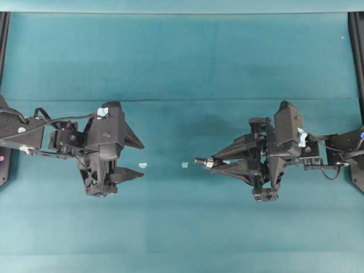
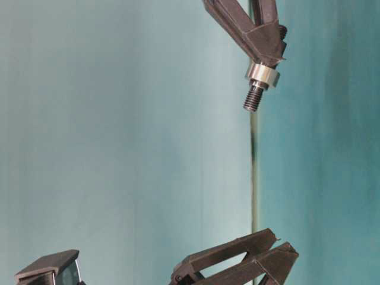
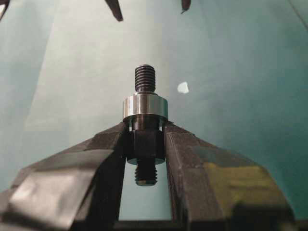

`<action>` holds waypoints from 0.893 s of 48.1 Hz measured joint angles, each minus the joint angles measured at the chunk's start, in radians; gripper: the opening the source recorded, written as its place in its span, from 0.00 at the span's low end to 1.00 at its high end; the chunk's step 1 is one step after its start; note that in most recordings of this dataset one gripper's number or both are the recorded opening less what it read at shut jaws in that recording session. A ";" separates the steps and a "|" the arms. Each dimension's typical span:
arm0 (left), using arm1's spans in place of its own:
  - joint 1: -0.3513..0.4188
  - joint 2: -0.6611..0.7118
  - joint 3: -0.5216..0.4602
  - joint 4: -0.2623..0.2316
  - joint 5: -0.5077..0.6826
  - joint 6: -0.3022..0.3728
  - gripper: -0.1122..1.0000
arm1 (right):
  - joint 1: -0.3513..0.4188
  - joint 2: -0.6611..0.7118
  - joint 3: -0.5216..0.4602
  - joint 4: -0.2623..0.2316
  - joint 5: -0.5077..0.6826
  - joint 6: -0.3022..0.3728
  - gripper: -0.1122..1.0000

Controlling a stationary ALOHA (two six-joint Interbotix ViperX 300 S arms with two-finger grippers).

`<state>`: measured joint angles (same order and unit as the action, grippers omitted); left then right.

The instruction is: Insert the washer onto the shaft with both hands.

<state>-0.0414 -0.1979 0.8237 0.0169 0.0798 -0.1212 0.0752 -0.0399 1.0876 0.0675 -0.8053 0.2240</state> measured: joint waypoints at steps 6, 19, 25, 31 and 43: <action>-0.002 0.002 0.000 0.002 0.002 0.000 0.86 | 0.000 0.000 0.000 0.002 0.002 0.002 0.10; -0.002 0.000 0.000 0.002 0.002 0.000 0.86 | 0.000 0.000 0.000 0.002 0.000 0.000 0.10; -0.002 0.002 0.000 0.002 0.000 0.000 0.86 | 0.002 0.000 0.000 0.002 0.002 0.000 0.10; 0.000 0.000 0.000 0.002 0.000 0.000 0.86 | 0.000 0.000 0.000 0.002 0.008 0.000 0.10; -0.002 0.000 0.002 0.000 0.000 -0.002 0.86 | 0.000 0.000 0.000 0.002 0.009 0.000 0.10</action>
<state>-0.0430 -0.1979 0.8253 0.0169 0.0798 -0.1227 0.0752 -0.0399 1.0876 0.0690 -0.7961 0.2240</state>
